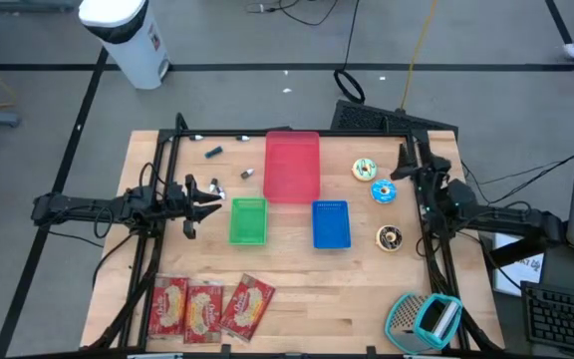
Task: Pick & Place Food Item
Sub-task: Put the light blue doughnut into the blue bin
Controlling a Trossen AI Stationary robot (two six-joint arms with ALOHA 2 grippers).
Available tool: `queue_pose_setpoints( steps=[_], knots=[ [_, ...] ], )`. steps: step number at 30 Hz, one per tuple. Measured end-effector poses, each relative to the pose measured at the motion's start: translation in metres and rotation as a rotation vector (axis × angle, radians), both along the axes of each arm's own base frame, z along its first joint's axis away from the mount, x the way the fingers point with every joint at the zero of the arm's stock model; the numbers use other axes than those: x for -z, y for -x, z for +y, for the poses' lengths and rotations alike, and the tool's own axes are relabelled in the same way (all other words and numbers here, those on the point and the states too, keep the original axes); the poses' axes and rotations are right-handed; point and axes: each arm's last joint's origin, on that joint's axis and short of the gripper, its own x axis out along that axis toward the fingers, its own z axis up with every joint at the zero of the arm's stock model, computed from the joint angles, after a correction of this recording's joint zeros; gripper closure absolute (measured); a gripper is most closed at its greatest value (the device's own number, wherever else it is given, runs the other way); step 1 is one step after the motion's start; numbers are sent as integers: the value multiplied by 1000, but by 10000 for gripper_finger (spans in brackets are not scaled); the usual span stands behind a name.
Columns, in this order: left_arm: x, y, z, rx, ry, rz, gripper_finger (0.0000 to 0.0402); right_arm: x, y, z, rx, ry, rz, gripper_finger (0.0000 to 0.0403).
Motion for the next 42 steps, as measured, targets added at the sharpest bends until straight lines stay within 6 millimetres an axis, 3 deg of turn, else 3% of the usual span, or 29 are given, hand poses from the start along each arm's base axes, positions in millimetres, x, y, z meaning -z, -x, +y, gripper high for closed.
queue_pose_setpoints(
  steps=[8, 15, 30, 38, 42],
  knots=[
    [0, 0, 0, 0, 0, 0, 286, 25, -12, 5, -281, -21, 293, 98],
    [0, 0, 0, -1, 0, 0, 286, 27, -17, 9, -502, -27, 273, 99],
    [0, 0, 0, 0, 0, 0, 286, 24, -17, 9, -517, -81, 147, 99],
    [0, 0, 0, 0, 0, 0, 286, 10, -14, 8, -482, 27, 69, 99],
    [0, 0, 0, 0, 0, 0, 286, 11, -20, 4, -439, -71, 212, 99]
  ],
)
